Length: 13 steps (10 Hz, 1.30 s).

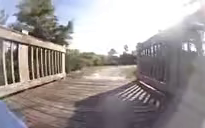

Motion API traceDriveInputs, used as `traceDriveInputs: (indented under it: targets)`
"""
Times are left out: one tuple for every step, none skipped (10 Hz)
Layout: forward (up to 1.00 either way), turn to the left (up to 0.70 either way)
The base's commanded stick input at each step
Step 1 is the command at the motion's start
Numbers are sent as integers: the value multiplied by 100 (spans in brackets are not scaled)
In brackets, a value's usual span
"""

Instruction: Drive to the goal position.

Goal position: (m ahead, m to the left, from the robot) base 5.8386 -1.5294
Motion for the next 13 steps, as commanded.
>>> traceDriveInputs:
  targets:
    - [100,0]
    - [100,0]
    - [100,0]
    - [100,0]
    - [100,0]
    - [100,0]
    - [100,0]
    - [100,0]
    - [100,0]
    - [100,0]
    - [100,0]
    - [100,0]
    - [100,0]
